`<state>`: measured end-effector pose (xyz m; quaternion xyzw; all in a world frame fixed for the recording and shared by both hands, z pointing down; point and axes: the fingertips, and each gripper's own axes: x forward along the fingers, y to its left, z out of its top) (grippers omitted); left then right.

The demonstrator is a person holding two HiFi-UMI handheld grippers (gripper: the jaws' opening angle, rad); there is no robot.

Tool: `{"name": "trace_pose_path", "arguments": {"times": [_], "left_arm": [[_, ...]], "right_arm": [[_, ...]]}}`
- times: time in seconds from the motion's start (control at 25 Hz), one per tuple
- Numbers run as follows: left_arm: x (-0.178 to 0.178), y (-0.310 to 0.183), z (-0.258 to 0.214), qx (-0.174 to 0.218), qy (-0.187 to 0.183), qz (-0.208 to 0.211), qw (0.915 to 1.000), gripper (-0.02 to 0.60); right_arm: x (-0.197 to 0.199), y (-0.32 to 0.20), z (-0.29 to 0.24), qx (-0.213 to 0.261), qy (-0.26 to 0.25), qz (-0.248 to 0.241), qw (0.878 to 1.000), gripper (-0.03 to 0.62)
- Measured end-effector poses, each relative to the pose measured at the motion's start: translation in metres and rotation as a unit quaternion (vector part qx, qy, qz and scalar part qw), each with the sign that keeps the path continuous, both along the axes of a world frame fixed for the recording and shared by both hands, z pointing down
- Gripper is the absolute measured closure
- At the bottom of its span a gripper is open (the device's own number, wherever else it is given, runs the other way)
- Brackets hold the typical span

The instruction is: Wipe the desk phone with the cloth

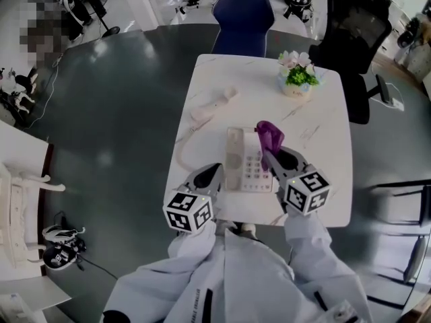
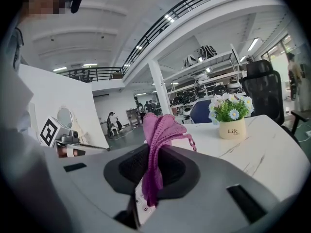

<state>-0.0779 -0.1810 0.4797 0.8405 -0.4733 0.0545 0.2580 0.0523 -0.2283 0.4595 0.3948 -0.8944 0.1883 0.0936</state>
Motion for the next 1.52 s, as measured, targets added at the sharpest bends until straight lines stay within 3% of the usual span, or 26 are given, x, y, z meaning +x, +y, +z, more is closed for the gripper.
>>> {"name": "trace_pose_path", "arguments": {"times": [0.4,0.72,0.92,1.52], "left_arm": [[-0.011,-0.023,0.011,-0.011,0.003,0.015,0.9998,0.583],[-0.024,-0.037,0.022,-0.020,0.003,0.019,0.9996,0.583],[-0.032,-0.043,0.025,-0.025,0.010,0.020,0.9994,0.584],[-0.039,-0.052,0.036,-0.036,0.016,0.053,0.9978,0.583]], "right_arm": [[-0.013,-0.037,-0.001,0.034,0.056,0.012,0.998,0.556],[-0.033,-0.058,0.003,0.080,0.163,-0.025,0.983,0.556],[-0.047,-0.065,0.022,0.074,0.193,-0.050,0.977,0.556],[-0.072,-0.064,0.064,0.023,0.218,-0.077,0.973,0.556]]}}
